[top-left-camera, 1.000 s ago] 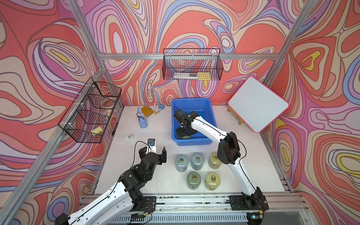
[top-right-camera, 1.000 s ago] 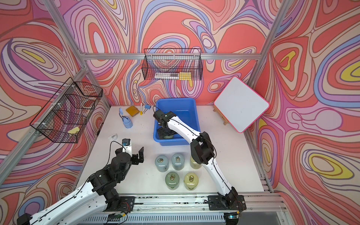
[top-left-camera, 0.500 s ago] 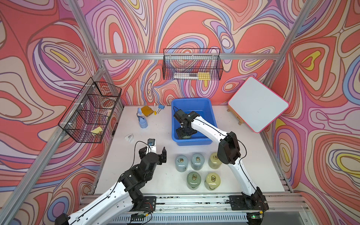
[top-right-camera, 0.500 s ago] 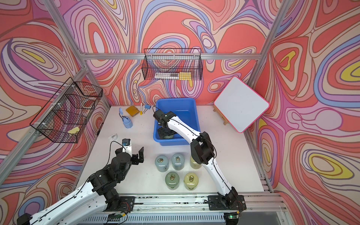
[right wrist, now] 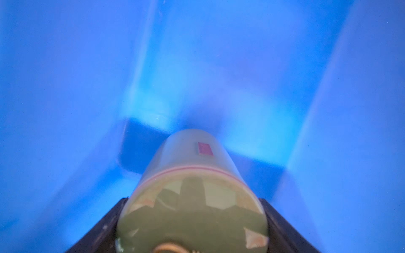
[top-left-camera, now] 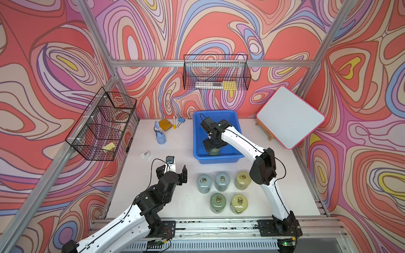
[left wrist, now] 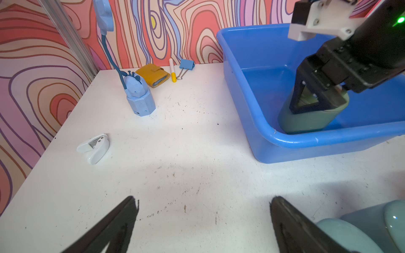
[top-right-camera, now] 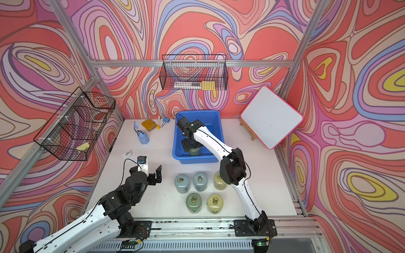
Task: Take the tea canister out of the basket
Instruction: Pick up the tea canister from the basket, then place the tea canister at the center of the board.
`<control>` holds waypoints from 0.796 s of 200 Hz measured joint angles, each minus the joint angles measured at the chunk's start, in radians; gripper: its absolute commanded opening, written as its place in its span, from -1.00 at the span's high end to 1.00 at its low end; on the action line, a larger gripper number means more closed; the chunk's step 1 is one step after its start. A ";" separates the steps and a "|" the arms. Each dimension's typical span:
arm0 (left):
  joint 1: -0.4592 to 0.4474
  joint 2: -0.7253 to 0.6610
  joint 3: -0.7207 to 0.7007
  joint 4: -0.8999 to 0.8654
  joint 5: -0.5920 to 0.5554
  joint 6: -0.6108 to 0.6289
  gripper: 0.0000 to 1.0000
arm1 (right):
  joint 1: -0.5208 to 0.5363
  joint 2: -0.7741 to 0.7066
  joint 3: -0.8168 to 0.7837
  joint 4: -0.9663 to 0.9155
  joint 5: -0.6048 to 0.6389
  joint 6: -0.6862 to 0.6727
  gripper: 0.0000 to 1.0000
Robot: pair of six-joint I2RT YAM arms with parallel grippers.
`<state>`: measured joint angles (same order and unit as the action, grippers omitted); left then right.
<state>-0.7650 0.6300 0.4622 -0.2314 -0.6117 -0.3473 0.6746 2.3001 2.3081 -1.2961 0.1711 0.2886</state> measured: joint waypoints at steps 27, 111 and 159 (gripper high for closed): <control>0.000 0.000 0.000 0.000 -0.002 0.000 -0.98 | -0.012 -0.032 0.005 -0.004 0.005 -0.001 -0.30; 0.000 -0.012 -0.011 0.000 -0.021 0.000 -0.99 | -0.014 -0.092 0.005 -0.028 -0.002 -0.001 -0.30; 0.000 -0.027 -0.015 0.000 -0.036 0.001 -0.98 | -0.014 -0.173 0.005 -0.043 -0.018 0.000 -0.30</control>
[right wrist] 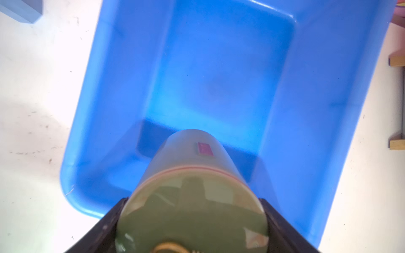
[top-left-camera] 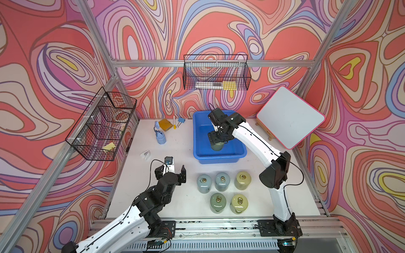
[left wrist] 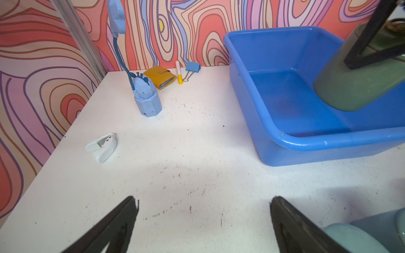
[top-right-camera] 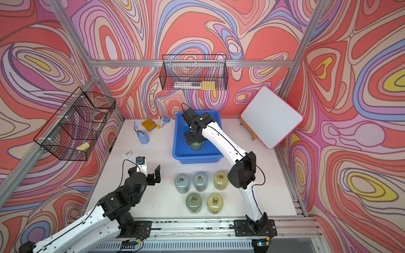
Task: Take the tea canister out of the basket
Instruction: Place the tea canister at the center of the board.
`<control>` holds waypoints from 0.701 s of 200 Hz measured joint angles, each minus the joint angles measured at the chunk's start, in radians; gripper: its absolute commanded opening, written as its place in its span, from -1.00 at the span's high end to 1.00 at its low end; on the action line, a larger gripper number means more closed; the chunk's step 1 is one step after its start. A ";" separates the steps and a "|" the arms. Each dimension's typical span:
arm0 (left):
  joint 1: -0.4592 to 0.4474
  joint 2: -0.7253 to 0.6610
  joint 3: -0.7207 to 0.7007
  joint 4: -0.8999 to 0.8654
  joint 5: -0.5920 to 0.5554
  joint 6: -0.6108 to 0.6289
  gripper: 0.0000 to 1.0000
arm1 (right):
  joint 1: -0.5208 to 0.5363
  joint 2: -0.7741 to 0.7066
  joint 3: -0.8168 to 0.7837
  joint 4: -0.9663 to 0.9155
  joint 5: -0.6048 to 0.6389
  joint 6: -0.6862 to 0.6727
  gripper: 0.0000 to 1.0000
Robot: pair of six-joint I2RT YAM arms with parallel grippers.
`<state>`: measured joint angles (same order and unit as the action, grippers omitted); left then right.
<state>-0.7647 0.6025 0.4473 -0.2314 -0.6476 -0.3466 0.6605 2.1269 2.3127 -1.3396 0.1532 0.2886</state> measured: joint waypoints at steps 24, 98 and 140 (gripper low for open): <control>0.000 -0.015 -0.009 0.000 -0.013 0.003 -0.98 | 0.002 -0.047 -0.015 0.002 -0.021 0.000 -0.30; 0.000 -0.085 -0.025 -0.009 -0.136 0.006 -0.98 | 0.090 -0.169 -0.116 0.001 -0.049 0.006 -0.30; 0.000 -0.139 -0.049 -0.014 -0.208 0.008 -0.98 | 0.217 -0.215 -0.201 0.020 -0.053 0.033 -0.30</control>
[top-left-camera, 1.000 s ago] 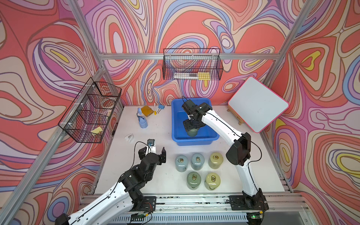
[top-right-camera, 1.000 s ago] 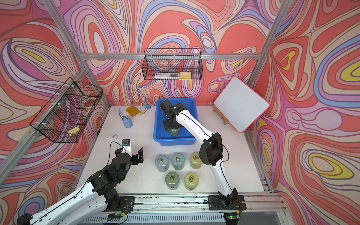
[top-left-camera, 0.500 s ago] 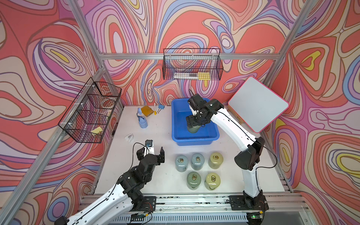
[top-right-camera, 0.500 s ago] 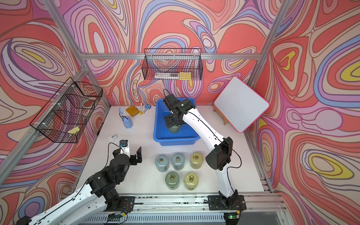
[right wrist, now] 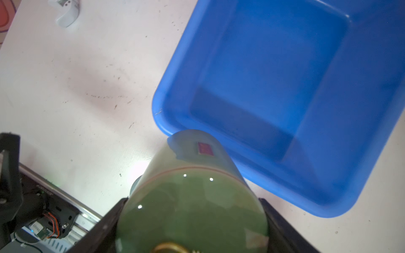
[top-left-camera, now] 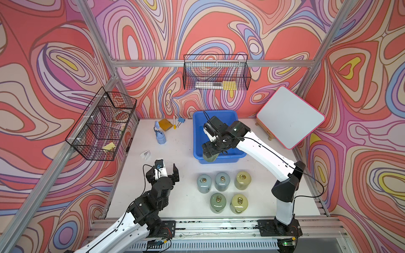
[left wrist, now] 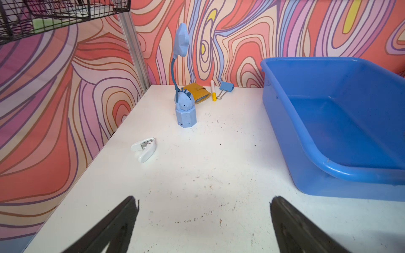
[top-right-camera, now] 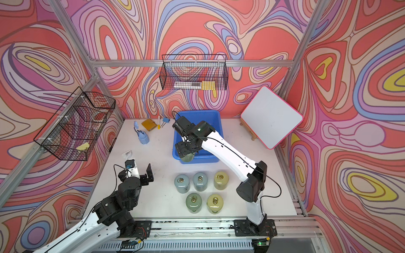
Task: Take the tea canister out of the basket
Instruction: Place the tea canister at the center of the board.
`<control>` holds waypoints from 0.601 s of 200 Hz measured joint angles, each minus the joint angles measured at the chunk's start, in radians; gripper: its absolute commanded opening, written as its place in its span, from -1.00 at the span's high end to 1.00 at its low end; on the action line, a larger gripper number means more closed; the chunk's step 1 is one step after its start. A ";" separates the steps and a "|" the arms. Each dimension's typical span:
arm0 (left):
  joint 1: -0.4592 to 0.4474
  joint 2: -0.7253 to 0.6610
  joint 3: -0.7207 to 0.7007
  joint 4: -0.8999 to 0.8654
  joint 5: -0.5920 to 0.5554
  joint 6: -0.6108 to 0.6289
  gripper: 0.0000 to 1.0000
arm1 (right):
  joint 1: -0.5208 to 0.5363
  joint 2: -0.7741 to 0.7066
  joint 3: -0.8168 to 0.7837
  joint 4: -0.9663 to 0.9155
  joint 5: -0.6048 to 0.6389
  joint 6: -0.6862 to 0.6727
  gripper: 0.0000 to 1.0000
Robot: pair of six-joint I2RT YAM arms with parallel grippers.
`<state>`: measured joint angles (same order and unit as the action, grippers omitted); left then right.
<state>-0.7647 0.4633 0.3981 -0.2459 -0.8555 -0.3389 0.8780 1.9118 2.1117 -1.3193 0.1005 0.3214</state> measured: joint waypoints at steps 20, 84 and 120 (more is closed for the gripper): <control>0.000 -0.010 0.000 -0.001 -0.024 0.003 -0.98 | 0.078 -0.020 -0.051 0.023 -0.003 0.020 -0.30; 0.000 -0.044 -0.026 0.000 -0.109 0.010 -0.98 | 0.308 -0.061 -0.212 0.103 -0.003 0.104 -0.30; 0.000 -0.105 -0.060 0.003 -0.158 0.018 -0.98 | 0.369 -0.080 -0.293 0.133 -0.001 0.154 -0.30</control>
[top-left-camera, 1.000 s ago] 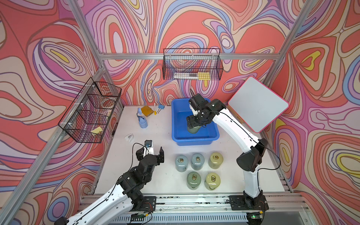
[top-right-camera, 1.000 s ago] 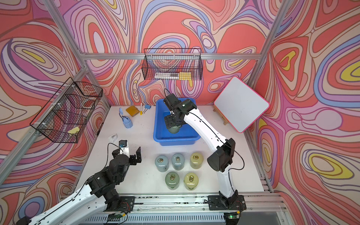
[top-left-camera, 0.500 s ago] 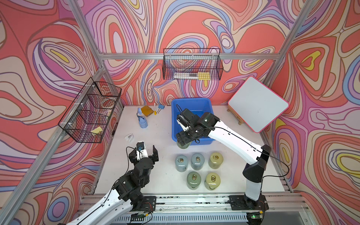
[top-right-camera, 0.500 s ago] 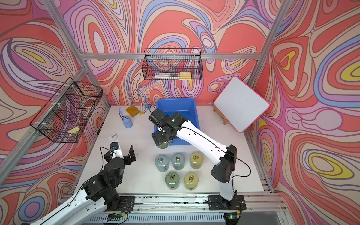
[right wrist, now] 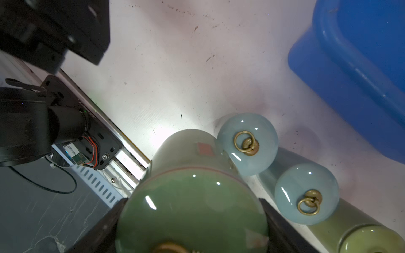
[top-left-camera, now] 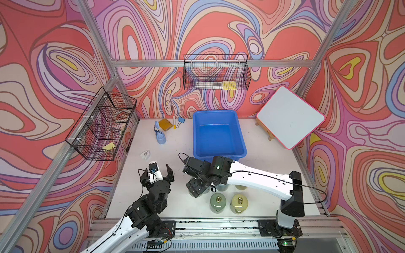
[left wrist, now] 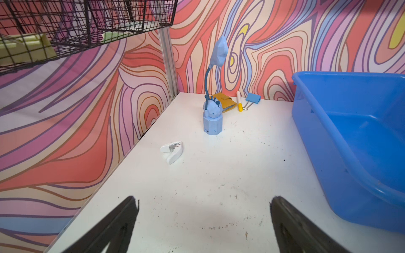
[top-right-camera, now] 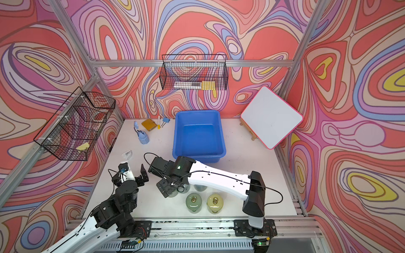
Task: Take the tea canister out of the basket
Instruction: Place the tea canister at the center of the board.
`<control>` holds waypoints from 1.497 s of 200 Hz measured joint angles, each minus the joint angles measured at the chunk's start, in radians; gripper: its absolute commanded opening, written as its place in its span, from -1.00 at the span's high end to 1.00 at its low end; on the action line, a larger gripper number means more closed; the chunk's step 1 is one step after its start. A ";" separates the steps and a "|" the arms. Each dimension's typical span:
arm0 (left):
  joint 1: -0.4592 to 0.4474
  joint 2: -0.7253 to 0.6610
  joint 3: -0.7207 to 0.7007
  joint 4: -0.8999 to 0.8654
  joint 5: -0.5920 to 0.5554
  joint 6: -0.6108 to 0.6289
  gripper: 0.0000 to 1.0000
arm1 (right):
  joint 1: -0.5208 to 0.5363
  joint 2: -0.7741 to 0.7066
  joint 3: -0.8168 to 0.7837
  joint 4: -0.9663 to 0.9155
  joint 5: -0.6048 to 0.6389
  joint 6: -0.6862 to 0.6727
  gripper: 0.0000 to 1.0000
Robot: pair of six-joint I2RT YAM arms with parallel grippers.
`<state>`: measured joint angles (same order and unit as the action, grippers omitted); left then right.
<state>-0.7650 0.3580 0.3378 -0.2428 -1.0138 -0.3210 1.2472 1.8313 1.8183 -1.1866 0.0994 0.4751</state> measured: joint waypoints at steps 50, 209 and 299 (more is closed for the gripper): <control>0.000 -0.085 -0.024 0.003 -0.056 0.007 -0.98 | 0.072 0.000 -0.075 0.039 0.000 0.051 -0.31; 0.000 -0.124 -0.039 0.003 -0.082 0.007 -0.98 | 0.122 0.121 -0.217 0.202 0.009 0.108 -0.32; 0.000 -0.124 -0.043 0.003 -0.082 0.007 -0.98 | 0.122 0.143 -0.233 0.224 0.020 0.122 -0.60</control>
<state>-0.7647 0.2337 0.2951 -0.2394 -1.0958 -0.3138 1.3697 1.9747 1.5856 -0.9623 0.1196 0.5968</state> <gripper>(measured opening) 0.992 0.832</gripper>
